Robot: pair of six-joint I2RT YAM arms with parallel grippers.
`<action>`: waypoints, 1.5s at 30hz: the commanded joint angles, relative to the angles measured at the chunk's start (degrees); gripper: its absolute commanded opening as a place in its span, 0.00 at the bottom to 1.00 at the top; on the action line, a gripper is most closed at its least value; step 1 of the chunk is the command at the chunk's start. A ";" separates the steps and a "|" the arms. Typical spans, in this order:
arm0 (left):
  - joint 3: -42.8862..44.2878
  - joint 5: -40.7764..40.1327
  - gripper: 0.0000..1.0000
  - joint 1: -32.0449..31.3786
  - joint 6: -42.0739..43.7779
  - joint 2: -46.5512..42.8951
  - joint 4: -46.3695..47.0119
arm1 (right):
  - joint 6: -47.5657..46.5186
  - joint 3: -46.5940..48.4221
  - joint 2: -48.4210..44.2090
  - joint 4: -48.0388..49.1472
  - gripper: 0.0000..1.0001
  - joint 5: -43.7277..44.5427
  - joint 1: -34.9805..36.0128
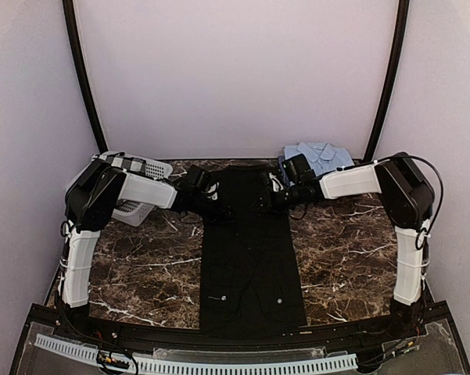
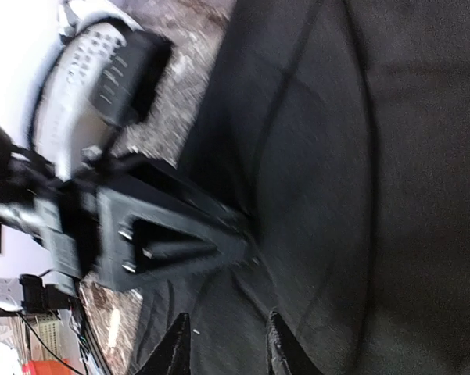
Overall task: Fold and stack the long sleeve shirts
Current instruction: Move the rectangle-folded shirt to the center of the board.
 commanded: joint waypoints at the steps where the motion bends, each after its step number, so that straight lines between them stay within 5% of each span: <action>1: 0.76 -1.98 0.24 0.71 1.47 0.34 -3.98 | 0.85 -2.31 1.31 2.66 0.29 -0.53 0.05; 13: -1.91 -3.89 0.23 3.38 2.82 -0.43 -5.68 | 2.14 -0.91 8.88 3.11 0.23 1.97 0.66; 24: -1.19 -5.34 0.23 8.09 4.71 -0.04 -5.98 | 2.14 14.13 17.60 -0.25 0.24 1.38 0.69; 45: 20.99 -8.14 0.30 9.55 7.72 6.95 -17.15 | 0.73 19.93 12.14 -2.96 0.25 -0.30 0.91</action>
